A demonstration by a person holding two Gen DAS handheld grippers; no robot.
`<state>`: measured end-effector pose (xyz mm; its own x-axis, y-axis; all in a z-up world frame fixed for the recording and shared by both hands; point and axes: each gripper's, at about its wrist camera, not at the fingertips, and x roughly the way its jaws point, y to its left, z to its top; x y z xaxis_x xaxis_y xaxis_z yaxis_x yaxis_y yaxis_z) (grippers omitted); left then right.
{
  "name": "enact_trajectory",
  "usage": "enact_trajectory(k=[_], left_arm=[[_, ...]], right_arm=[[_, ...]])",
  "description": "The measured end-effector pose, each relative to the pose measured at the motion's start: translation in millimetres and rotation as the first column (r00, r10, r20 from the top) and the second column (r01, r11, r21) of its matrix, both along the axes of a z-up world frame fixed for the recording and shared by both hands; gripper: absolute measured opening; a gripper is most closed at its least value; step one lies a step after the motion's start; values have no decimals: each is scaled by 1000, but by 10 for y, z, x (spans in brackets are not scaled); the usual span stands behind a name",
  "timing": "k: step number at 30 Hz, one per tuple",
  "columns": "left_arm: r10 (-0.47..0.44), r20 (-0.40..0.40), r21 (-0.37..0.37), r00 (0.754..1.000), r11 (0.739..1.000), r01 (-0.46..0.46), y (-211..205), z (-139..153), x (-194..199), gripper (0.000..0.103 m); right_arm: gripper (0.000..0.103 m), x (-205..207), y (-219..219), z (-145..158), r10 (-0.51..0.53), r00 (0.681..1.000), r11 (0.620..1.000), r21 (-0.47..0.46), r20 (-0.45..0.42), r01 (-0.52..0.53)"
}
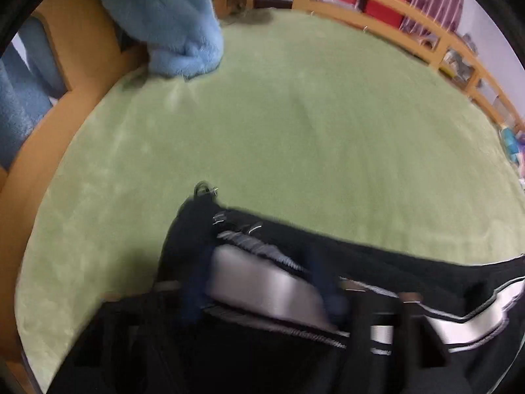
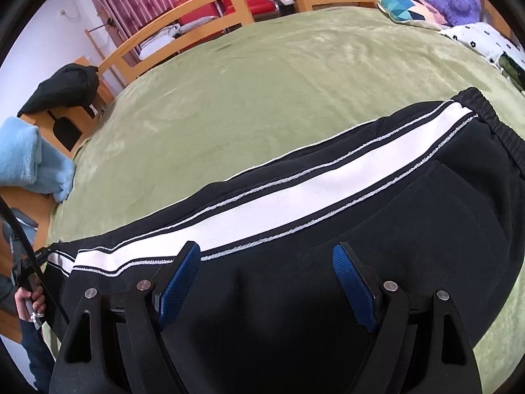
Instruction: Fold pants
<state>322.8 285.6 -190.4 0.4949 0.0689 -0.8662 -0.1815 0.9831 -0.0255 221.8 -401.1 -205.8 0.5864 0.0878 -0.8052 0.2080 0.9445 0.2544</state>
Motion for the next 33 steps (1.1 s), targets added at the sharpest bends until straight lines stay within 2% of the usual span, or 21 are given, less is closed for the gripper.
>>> enact_trajectory(k=[1, 2, 5, 6, 8, 9, 11, 12, 14, 15, 16, 17, 19, 20, 22, 25, 26, 27, 28, 31, 33], left_arm=[[-20, 13, 11, 1000, 1000, 20, -23, -33, -5, 22], [-23, 25, 5, 999, 1000, 23, -44, -31, -47, 21], [47, 130, -101, 990, 994, -34, 203, 169, -156, 18], [112, 188, -112, 976, 989, -92, 354, 308, -224, 18], [188, 246, -148, 951, 977, -154, 561, 417, -315, 18], [196, 234, -200, 952, 968, -150, 656, 403, -302, 18], [220, 200, -205, 955, 962, -178, 676, 309, -256, 18], [209, 190, -175, 959, 969, -176, 616, 233, -212, 19], [169, 154, -59, 973, 985, -162, 441, 106, -127, 22], [167, 133, -21, 977, 986, -166, 396, 74, -96, 26], [181, 118, -8, 976, 983, -181, 381, 91, -95, 35], [199, 113, -17, 974, 980, -198, 380, 148, -127, 39], [207, 137, -46, 969, 978, -202, 379, 292, -260, 61], [194, 157, -51, 968, 981, -188, 351, 377, -314, 65], [161, 192, -57, 968, 987, -152, 235, 529, -417, 68], [96, 201, -124, 975, 990, -72, -51, 606, -536, 71], [77, 191, -129, 979, 990, -53, -184, 587, -563, 71], [64, 177, -123, 982, 992, -42, -288, 563, -575, 71], [47, 157, -113, 986, 993, -29, -438, 513, -609, 71], [9, 105, -90, 994, 996, 1, -757, 358, -742, 71], [-5, 64, -67, 998, 998, 10, -910, 236, -848, 71]], right_arm=[[83, -12, 28, 2, -3, 1000, 1000, -4, -3, 3], [83, -20, 50, -2, -8, 1000, 1000, -6, -4, 8], [83, -25, 65, -17, -25, 1000, 1000, -2, -10, 25], [83, -24, 70, -18, -28, 1000, 1000, 0, -13, 28], [83, -17, 49, -12, -30, 999, 1000, -1, -23, 30], [83, -31, 43, 10, -33, 999, 999, -12, -20, 33], [83, -48, 50, 40, -32, 999, 999, -31, -9, 32], [83, -60, 46, 48, -33, 999, 999, -42, -4, 33], [83, -67, 27, 25, -35, 999, 998, -46, -7, 34], [83, -65, 10, 6, -36, 999, 998, -44, -14, 36], [83, -65, -10, -23, -38, 999, 998, -46, -26, 37], [83, -69, -31, -59, -37, 999, 998, -58, -39, 35], [83, -80, -69, -141, -37, 998, 993, -113, -54, 30], [83, -82, -98, -206, -45, 997, 989, -141, -64, 36], [83, -68, -181, -349, -53, 996, 990, -133, -71, 43], [83, -24, -244, -498, -69, 996, 991, -119, -60, 61], [82, -15, -193, -458, -43, 997, 988, -151, -71, 32], [73, -27, -166, -401, -15, 997, 987, -160, -78, 2], [68, -125, -181, -283, 14, 999, 989, -145, -45, -20], [72, -514, -365, 7, 5, 999, 990, -144, 48, 2], [79, -840, -631, 163, -54, 993, 984, -166, 101, 71]])
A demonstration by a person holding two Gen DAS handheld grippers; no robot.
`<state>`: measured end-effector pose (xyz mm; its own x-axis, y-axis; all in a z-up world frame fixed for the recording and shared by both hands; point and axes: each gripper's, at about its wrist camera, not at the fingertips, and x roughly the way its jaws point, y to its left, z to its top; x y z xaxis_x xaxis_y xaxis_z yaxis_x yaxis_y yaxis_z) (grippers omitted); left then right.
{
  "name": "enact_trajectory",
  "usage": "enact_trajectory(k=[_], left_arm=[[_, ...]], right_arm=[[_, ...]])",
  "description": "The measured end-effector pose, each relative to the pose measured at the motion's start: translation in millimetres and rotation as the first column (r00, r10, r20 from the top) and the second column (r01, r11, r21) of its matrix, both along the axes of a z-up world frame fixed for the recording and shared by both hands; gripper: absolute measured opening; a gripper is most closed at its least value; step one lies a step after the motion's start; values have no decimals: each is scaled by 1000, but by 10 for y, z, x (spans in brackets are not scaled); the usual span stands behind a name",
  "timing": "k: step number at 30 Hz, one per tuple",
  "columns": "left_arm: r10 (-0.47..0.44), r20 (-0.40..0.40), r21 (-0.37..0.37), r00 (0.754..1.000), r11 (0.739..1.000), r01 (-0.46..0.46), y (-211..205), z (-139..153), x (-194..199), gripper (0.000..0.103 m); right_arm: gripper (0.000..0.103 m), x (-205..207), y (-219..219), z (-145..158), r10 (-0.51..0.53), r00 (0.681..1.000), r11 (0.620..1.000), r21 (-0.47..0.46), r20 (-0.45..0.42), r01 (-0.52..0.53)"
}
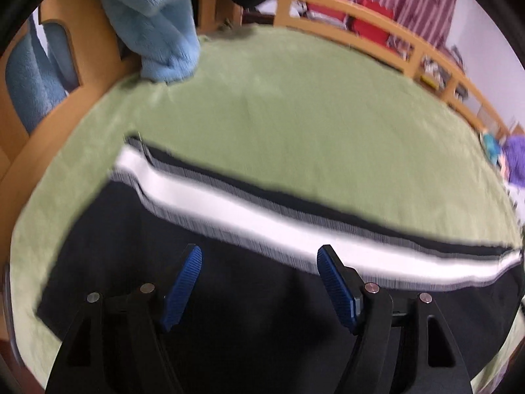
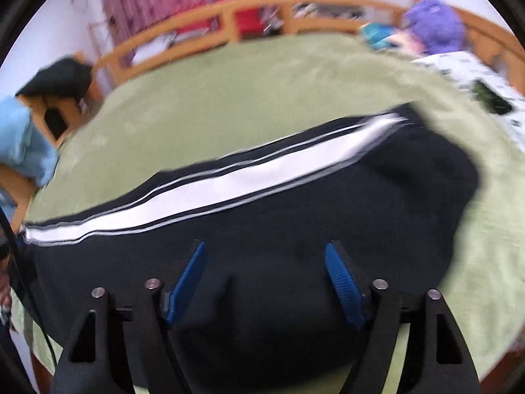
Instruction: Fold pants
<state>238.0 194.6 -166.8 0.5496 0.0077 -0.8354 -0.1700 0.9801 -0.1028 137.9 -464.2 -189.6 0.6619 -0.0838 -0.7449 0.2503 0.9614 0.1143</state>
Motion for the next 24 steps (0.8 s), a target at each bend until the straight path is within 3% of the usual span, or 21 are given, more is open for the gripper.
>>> enact_trajectory(k=[3, 5, 6, 11, 15, 16, 17, 18, 19, 21, 24], left_arm=[[9, -20, 4, 1000, 1000, -9, -143, -36, -219, 71], [17, -32, -16, 999, 1000, -17, -193, -46, -311, 71], [16, -42, -23, 999, 1000, -17, -209, -56, -312, 71], [35, -52, 40, 998, 999, -33, -352, 23, -356, 71], [51, -38, 59, 998, 997, -49, -432, 83, -404, 72], [48, -35, 50, 998, 998, -46, -455, 61, -399, 74], [43, -45, 49, 998, 998, -41, -486, 20, -382, 74], [45, -58, 59, 997, 997, -42, -512, -14, -364, 74], [49, -69, 79, 996, 996, -43, -554, -51, -348, 74], [45, -75, 103, 996, 994, -37, -628, -49, -349, 74], [1, -10, 81, 1000, 997, 0, -705, 118, -444, 74]], right_arm=[[90, -418, -562, 117, -169, 984, 985, -13, 64, 170], [92, -580, -1016, 59, -271, 960, 961, 83, 74, 265], [92, -604, -1252, -27, -299, 952, 942, 173, 56, 286], [92, -456, -1853, -464, -384, 921, 854, 402, 62, 330], [92, -25, -2149, -783, -419, 906, 767, 558, 62, 316], [90, 55, -2173, -802, -426, 901, 755, 578, 76, 309], [77, 147, -2186, -793, -440, 892, 744, 599, 106, 296], [45, 199, -2182, -756, -444, 888, 745, 598, 116, 295], [38, 233, -2189, -692, -422, 896, 756, 599, 136, 265], [34, 96, -2272, -390, -412, 883, 753, 629, 225, 192], [33, -345, -2494, 49, -440, 839, 772, 612, 320, 172]])
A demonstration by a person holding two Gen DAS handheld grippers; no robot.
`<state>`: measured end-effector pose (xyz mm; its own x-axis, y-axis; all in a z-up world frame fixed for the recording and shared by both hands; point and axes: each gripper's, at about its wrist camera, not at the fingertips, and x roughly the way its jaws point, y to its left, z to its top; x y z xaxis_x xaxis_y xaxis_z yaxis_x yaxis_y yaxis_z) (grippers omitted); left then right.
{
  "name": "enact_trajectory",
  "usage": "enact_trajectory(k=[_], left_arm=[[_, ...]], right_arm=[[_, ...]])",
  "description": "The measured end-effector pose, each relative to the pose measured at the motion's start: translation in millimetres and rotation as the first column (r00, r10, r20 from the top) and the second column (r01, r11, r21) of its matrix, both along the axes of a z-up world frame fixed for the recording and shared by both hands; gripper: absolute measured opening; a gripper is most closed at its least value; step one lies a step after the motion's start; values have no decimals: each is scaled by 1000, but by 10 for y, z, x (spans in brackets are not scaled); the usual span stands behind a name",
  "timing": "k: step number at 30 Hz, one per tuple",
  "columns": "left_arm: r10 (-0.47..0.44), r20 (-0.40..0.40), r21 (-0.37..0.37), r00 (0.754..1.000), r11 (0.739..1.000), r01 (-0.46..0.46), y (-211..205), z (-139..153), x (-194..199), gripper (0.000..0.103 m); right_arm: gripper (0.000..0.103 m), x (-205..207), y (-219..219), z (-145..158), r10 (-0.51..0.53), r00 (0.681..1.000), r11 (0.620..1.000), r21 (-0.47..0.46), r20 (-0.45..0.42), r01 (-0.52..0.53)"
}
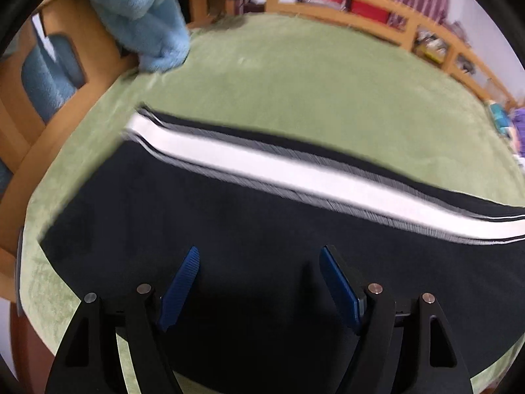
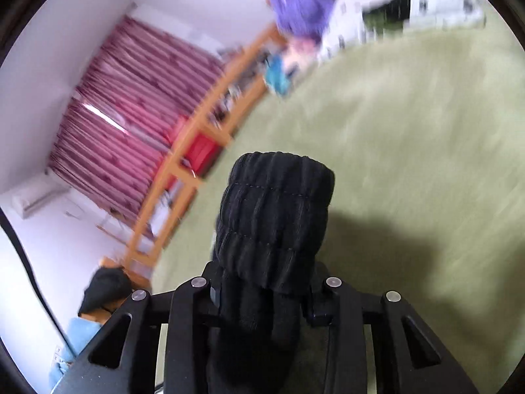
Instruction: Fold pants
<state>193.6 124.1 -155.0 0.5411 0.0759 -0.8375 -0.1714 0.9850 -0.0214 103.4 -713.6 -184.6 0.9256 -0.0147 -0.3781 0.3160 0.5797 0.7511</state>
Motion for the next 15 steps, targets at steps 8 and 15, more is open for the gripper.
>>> enact_trajectory(k=[8, 15], left_arm=[[-22, 24, 41, 999, 999, 21, -9, 20, -52, 74], [117, 89, 1, 989, 993, -117, 702, 187, -366, 74]], right_arm=[[53, -83, -513, -510, -77, 898, 991, -136, -434, 19], [68, -643, -295, -241, -161, 904, 973, -216, -395, 79]])
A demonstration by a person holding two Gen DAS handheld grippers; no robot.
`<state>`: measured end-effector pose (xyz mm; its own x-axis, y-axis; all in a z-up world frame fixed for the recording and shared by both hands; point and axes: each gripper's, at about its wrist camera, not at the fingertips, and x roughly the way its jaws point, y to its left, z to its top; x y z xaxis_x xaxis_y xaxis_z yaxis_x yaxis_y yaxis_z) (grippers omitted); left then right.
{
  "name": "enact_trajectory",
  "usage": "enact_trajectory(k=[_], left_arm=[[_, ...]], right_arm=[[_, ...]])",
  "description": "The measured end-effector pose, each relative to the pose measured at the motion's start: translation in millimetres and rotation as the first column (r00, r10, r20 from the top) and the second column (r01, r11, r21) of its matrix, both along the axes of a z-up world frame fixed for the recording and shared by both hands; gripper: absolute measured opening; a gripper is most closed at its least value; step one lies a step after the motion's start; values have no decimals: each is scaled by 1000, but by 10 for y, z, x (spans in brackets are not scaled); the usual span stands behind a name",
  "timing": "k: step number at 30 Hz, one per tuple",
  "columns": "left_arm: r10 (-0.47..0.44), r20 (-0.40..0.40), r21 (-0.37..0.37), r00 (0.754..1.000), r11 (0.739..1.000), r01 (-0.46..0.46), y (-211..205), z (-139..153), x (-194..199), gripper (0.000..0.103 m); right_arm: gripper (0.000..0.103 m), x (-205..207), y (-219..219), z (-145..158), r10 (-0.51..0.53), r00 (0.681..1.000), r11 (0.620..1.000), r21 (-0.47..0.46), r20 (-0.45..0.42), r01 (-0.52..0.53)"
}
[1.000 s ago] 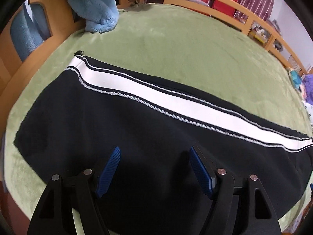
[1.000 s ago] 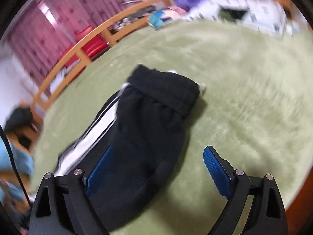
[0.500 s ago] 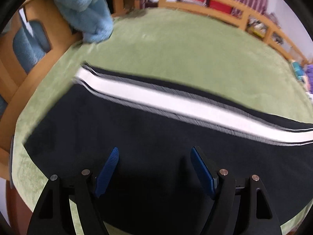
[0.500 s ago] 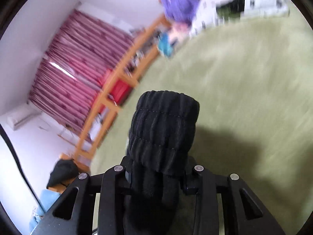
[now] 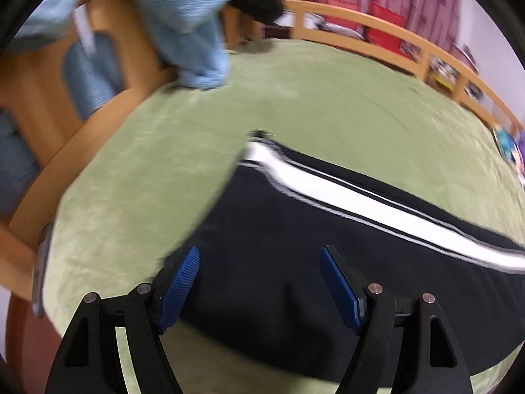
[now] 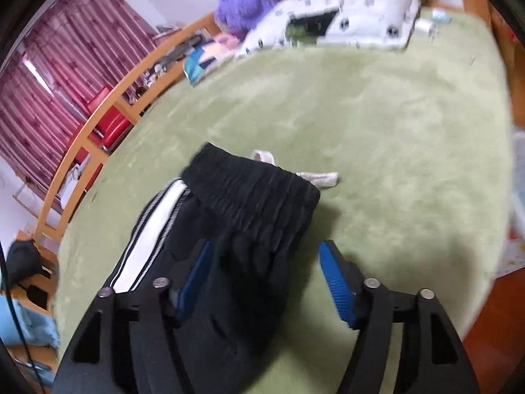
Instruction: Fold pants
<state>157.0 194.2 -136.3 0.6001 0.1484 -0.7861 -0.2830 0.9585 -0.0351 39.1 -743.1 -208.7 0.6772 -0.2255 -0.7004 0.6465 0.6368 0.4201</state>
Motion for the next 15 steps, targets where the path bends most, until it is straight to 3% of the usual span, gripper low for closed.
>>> enact_trajectory(k=[3, 5, 6, 7, 8, 9, 10, 13, 15], left_arm=[[14, 34, -38, 999, 999, -12, 236, -90, -130, 74], [8, -26, -2, 1000, 1000, -8, 317, -295, -111, 74], [57, -100, 35, 993, 998, -53, 415, -479, -85, 74], [88, -147, 21, 985, 996, -86, 524, -597, -72, 75], [98, -161, -46, 982, 993, -106, 635, -680, -92, 74], [107, -128, -141, 986, 982, -125, 764, -700, -165, 73], [120, -90, -184, 989, 974, -134, 836, -655, -243, 72], [81, -69, -188, 994, 978, -93, 851, -565, -334, 72], [41, -62, -251, 997, 966, -55, 851, -593, -351, 72]], right_arm=[[72, 18, 316, 263, 52, 999, 996, -72, 5, -51], [74, 71, 591, 365, 98, 995, 991, -92, 9, -97], [74, 1, 760, 368, 114, 993, 989, -94, 7, -113], [74, -9, 915, 366, 130, 991, 988, -89, 6, -129], [74, 31, 1071, 357, 153, 988, 985, -80, 5, -152], [74, 43, 1196, 339, 172, 985, 982, -74, 7, -171], [74, 103, 1380, 300, 207, 978, 976, -65, 9, -206], [74, 241, 1853, 173, 304, 953, 951, -53, -14, -304], [74, 318, 2116, 65, 353, 935, 934, -47, -23, -354]])
